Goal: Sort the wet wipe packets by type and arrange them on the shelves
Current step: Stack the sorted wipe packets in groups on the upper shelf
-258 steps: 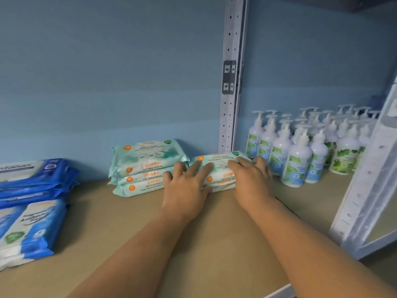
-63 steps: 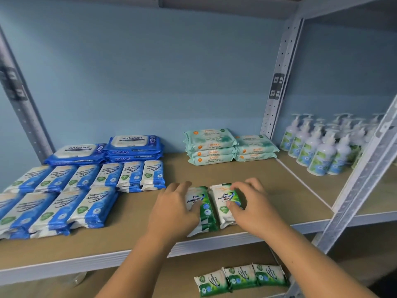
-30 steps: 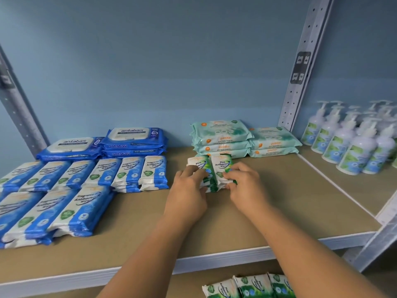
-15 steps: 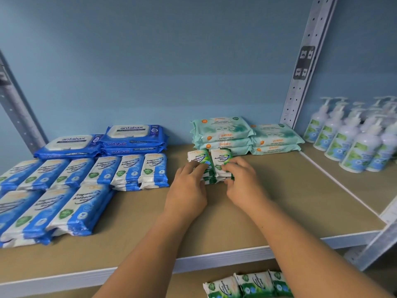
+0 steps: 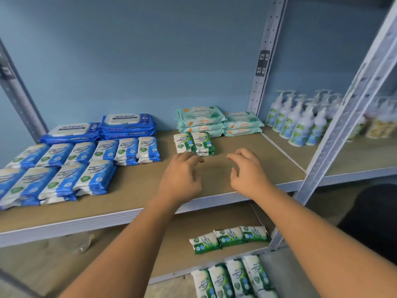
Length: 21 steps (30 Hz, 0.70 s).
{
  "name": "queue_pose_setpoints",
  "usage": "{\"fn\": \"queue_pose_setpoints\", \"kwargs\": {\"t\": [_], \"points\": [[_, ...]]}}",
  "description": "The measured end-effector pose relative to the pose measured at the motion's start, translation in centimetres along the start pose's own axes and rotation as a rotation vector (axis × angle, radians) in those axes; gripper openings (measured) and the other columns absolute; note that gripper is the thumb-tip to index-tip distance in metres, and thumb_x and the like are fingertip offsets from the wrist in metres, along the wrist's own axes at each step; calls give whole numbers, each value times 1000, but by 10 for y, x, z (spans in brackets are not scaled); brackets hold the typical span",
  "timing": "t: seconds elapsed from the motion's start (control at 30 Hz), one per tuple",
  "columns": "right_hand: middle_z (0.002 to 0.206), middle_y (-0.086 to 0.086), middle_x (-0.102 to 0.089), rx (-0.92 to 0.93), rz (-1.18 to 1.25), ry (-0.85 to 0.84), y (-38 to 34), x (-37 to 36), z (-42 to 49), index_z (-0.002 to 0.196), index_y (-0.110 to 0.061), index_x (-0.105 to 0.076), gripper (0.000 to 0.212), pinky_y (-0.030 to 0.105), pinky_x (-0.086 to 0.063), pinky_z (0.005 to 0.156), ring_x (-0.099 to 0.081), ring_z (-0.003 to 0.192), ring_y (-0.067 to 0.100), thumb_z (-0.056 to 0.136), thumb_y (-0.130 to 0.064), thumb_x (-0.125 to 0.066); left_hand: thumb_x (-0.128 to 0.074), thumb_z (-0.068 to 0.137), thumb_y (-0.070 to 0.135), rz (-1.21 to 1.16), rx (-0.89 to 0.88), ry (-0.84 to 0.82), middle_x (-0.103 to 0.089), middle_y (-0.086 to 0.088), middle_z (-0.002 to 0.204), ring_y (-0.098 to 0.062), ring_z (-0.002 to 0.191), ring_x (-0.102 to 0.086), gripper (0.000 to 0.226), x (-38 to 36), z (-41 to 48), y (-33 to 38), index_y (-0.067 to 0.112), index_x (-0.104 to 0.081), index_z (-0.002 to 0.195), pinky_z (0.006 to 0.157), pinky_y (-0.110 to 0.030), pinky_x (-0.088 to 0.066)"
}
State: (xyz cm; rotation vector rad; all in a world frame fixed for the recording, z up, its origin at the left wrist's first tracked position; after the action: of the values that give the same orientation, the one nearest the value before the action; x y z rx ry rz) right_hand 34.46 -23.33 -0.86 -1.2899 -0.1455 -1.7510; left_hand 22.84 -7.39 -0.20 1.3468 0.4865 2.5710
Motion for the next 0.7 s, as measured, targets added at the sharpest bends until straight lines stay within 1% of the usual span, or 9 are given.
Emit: {"fn": "queue_pose_setpoints", "kwargs": {"t": [0.1,0.17,0.23,0.3,0.37,0.47,0.53,0.6,0.7], "points": [[112,-1,-50,3,-127,4,14,25,-36,123,-14,-62,38,43,-52,82,-54,102,27,86,-14,-54,-47,76,12,-21,-162,-36,-67,0,110,-25,102,-59,38,0,-26,33,18,-71,105,83,-33,-51],[111,0,-52,-11,-209,39,26,42,-61,119,-14,-62,33,41,-52,75,-54,101,27,87,-13,-54,-47,76,15,-16,-299,-131,-66,2,102,-25,93,-61,33,-11,-47,53,20,-70,99,70,-35,-53],[105,1,-54,-26,-291,88,37,58,-85,108,-15,-63,24,36,-48,68,-53,95,25,86,-11,-56,-45,77,18,-22,-364,-253,-66,3,99,-23,91,-62,32,-31,-68,67,21,-69,98,67,-35,-53],[93,-1,-51,-79,-325,112,53,66,-108,93,-17,-57,12,32,-40,63,-50,84,23,83,-10,-57,-47,79,18,-70,-321,-347,-68,3,98,-21,89,-63,31,-57,-86,74,21,-70,100,69,-34,-53],[85,-3,-47,-210,-305,107,76,67,-129,83,-19,-50,13,31,-34,60,-46,76,23,80,-9,-58,-46,82,18,-168,-157,-429,-69,4,98,-19,88,-63,31,-89,-103,74,23,-70,100,72,-34,-53],[83,0,-49,-365,-294,6,107,50,-162,80,-19,-50,13,33,-36,59,-51,74,29,78,-9,-59,-48,90,17,-328,216,-523,-73,5,96,-15,81,-65,28,-144,-138,59,26,-72,100,71,-22,-49],[86,0,-55,-491,-266,-172,128,26,-187,82,-20,-54,9,34,-44,62,-56,77,30,78,-12,-58,-49,92,8,-476,483,-605,-69,2,87,-13,68,-59,27,-179,-175,51,25,-71,95,61,-20,-43],[89,2,-61,-622,-227,-390,152,-2,-217,87,-20,-57,10,32,-49,67,-59,79,27,78,-15,-57,-48,91,1,-577,680,-663,-63,0,77,-10,57,-50,28,-212,-213,41,21,-68,91,53,-21,-39],[102,2,-66,-778,-148,-634,192,-42,-262,97,-21,-64,21,30,-53,75,-64,89,24,77,-17,-58,-51,86,7,-573,926,-775,-62,0,70,-12,50,-51,23,-256,-263,21,19,-68,97,47,-19,-35]]}}
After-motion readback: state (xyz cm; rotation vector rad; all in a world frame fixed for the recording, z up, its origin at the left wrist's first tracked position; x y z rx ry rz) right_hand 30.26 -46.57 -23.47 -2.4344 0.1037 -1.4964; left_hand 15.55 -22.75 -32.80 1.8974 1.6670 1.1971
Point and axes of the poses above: each hand's wrist, its own z-axis towards the middle knuckle, its own x-axis out of the back of the hand, y = z × x, the point moved 6 cm from there along z, towards the middle knuckle
